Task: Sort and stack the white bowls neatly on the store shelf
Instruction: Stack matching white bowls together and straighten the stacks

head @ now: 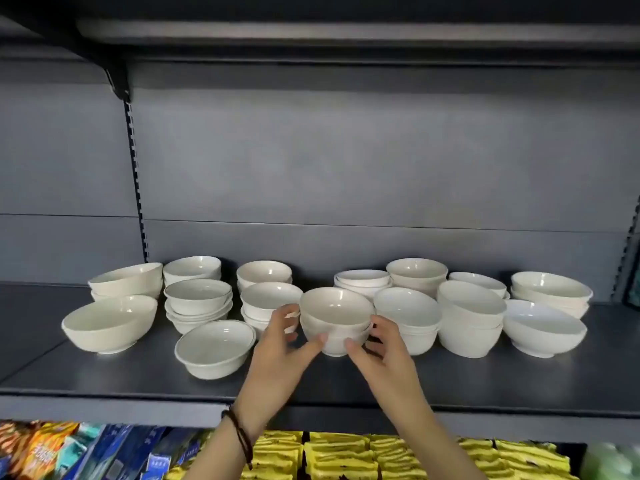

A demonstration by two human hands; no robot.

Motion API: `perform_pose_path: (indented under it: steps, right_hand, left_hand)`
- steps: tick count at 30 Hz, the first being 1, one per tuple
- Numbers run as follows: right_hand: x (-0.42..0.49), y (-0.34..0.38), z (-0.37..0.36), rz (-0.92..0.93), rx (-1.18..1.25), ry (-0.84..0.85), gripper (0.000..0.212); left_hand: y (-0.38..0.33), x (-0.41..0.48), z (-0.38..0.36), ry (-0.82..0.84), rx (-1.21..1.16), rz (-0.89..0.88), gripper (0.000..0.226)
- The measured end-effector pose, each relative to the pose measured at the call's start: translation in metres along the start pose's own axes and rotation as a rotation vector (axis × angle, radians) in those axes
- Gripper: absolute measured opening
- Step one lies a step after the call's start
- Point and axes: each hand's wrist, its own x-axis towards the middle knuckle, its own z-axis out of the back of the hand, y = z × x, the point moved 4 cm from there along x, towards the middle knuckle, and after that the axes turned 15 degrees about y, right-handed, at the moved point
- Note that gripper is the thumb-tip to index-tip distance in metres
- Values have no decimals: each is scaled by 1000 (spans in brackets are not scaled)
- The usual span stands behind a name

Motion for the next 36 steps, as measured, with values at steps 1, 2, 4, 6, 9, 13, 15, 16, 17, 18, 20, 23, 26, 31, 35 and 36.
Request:
perform_pose_path:
  steps: [1, 2, 4, 6, 9, 13, 15, 16, 17, 18, 20, 23, 26, 31, 35, 36]
  right_hand:
    - [5, 0, -2, 2, 28, 12, 54]
    - [9, -1, -3, 1, 41, 6, 57]
    - [17, -5, -5, 8, 52, 12, 62]
    - [22, -9, -8, 10, 63, 46, 67]
    - [30, -13, -11, 41, 118, 106, 74]
    - [39, -17, -13, 38, 185, 130, 93]
    - [39, -19, -13, 29, 228, 132, 104]
    - [38, -17, -12, 36, 233, 130, 105]
    - [38, -17, -12, 46, 228, 122, 102]
    - [38, -19, -11, 66, 206, 116, 94]
    - [38, -22, -10, 103, 154, 113, 82]
    - [35, -20, -11, 132, 148, 134, 79]
    - [31, -13, -10, 147, 180, 164, 72]
    - [25, -8, -7, 172, 207, 183, 75]
    - [20, -5, -8, 183, 202, 190, 88]
    - [20, -3, -8, 183, 206, 187, 90]
  left_hand:
    - [2, 6, -2, 24, -43, -6, 40]
    - [5, 12, -5, 63, -58, 12, 40]
    - [14, 22, -9, 120, -73, 48, 45]
    - [25, 30, -13, 145, -82, 71, 53]
    - [37, 38, -21, 147, -149, 64, 56]
    - [42, 44, -26, 101, -227, 77, 87]
    - [43, 44, -24, 62, -257, 96, 94]
    - [43, 42, -23, 42, -260, 94, 93]
    - [41, 40, -23, 32, -252, 94, 91]
    - [39, 38, -23, 30, -234, 92, 90]
    - [37, 34, -22, 33, -203, 84, 92]
    - [38, 28, -19, 60, -162, 140, 122]
    - [33, 22, -18, 90, -185, 165, 111]
    - [19, 13, -21, 127, -385, 113, 84]
    - [11, 6, -17, 122, -389, 82, 87]
    - [8, 5, -16, 122, -386, 72, 89]
